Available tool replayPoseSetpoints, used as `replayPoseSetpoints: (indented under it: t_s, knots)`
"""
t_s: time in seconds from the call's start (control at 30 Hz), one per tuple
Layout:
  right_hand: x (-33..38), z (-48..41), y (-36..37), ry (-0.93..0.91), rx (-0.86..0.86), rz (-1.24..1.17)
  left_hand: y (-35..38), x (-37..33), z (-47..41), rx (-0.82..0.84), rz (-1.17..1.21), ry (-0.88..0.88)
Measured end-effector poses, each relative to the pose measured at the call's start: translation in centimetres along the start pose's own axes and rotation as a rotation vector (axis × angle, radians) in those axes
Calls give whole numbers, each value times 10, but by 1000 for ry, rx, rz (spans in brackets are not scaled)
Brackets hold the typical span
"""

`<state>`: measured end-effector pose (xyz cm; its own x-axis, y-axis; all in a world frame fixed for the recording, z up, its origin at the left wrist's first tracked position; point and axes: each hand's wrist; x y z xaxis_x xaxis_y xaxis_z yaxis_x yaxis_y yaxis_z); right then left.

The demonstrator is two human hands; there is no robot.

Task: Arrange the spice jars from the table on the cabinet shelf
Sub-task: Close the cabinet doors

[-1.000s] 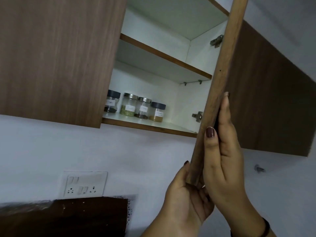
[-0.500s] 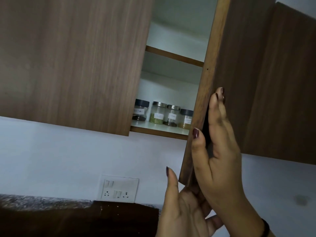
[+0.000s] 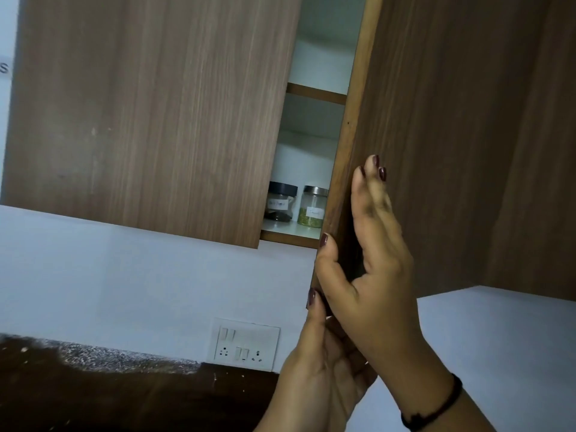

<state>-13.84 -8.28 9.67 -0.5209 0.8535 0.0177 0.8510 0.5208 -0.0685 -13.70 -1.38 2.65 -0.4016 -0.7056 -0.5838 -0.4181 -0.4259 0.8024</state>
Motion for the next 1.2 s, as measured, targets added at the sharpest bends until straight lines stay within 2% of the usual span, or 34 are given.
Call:
replayPoseSetpoints:
  t_s: [0.03, 0.13, 0.3, 0.37, 0.6, 1.2]
  knots:
    - [-1, 0, 3, 2, -1, 10, 0, -2, -3, -12, 99, -11]
    - [-3, -1, 11, 1, 11, 45, -4, -2, -9, 21, 138, 81]
    - [-3, -1, 27, -93, -23, 119, 0, -9, -17, -143, 92, 213]
    - [-4, -1, 31, -119, -35, 132, -2, -13, -14, -171, 71, 186]
    - [-12, -3, 49, -145, -44, 144, -14, -23, -14, -76, 53, 3]
    - [-38, 0, 114, -177, -186, 274, -56, -51, -66, 18, -30, 25]
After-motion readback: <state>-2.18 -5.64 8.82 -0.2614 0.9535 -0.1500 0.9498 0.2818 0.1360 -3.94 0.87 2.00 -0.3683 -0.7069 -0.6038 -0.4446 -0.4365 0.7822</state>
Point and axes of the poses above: each hand's wrist, its own z-axis away from the middle knuckle, its own y-axis out of the palm, x = y × z, and after that the axes turned 9 degrees about -x, right-handed
